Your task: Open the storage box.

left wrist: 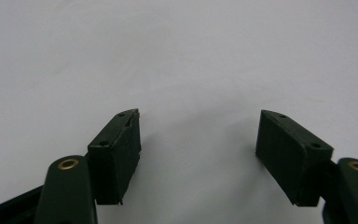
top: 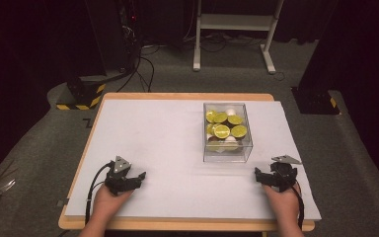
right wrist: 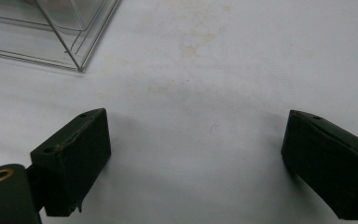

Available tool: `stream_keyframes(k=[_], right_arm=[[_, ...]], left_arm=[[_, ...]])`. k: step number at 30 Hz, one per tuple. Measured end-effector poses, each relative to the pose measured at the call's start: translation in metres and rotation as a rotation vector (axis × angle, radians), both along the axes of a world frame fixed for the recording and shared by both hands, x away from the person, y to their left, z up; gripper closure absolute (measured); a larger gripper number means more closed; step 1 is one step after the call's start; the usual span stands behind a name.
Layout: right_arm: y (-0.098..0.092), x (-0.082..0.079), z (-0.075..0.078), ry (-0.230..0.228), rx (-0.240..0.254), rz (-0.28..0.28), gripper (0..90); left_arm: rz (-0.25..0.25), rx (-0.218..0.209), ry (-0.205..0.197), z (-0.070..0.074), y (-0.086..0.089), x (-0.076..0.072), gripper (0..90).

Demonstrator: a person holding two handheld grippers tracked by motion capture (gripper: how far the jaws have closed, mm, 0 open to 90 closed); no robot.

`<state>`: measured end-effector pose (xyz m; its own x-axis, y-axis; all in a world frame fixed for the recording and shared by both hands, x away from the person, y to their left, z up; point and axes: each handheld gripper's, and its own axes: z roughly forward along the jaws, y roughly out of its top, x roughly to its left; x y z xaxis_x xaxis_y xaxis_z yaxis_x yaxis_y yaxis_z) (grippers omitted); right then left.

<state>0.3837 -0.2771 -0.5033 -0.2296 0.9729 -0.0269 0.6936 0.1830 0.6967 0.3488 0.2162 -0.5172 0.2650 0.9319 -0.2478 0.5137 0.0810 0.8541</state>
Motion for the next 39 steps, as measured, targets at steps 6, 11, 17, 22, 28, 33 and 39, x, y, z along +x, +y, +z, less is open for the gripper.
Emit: stream_keyframes(k=[6,11,17,22,28,33,39], right_arm=[[-0.0001,-0.0003,-0.0003,-0.006,-0.002,0.0,7.7],[-0.0001,-0.0004,-0.0003,-0.006,-0.002,0.0,7.8],[-0.0001,-0.0003,-0.0003,-0.005,-0.001,0.0,7.8],[-0.0001,-0.0002,-0.0003,-0.005,-0.001,0.0,7.9],[0.0,-0.0004,-0.0002,-0.005,-0.003,0.0,7.9],[0.0008,-0.0027,0.0027,-0.005,-0.024,0.011,9.3],[-0.0008,-0.0041,0.0038,-0.02,-0.016,0.039,10.2]], left_arm=[[0.007,-0.008,-0.005,-0.0002,-0.001,0.0004,30.7],[0.004,-0.007,-0.004,-0.0002,-0.0008,0.0005,30.5],[0.003,-0.01,-0.001,-0.0001,-0.0008,0.0006,30.3],[-0.011,0.0,0.007,0.0001,-0.0004,0.002,29.6],[0.003,0.005,-0.006,-0.0002,-0.0016,0.0014,29.6],[-0.004,0.002,0.004,0.0001,-0.0003,0.0017,29.4],[0.001,0.0,0.0,-0.0001,-0.0012,0.0017,29.4]])
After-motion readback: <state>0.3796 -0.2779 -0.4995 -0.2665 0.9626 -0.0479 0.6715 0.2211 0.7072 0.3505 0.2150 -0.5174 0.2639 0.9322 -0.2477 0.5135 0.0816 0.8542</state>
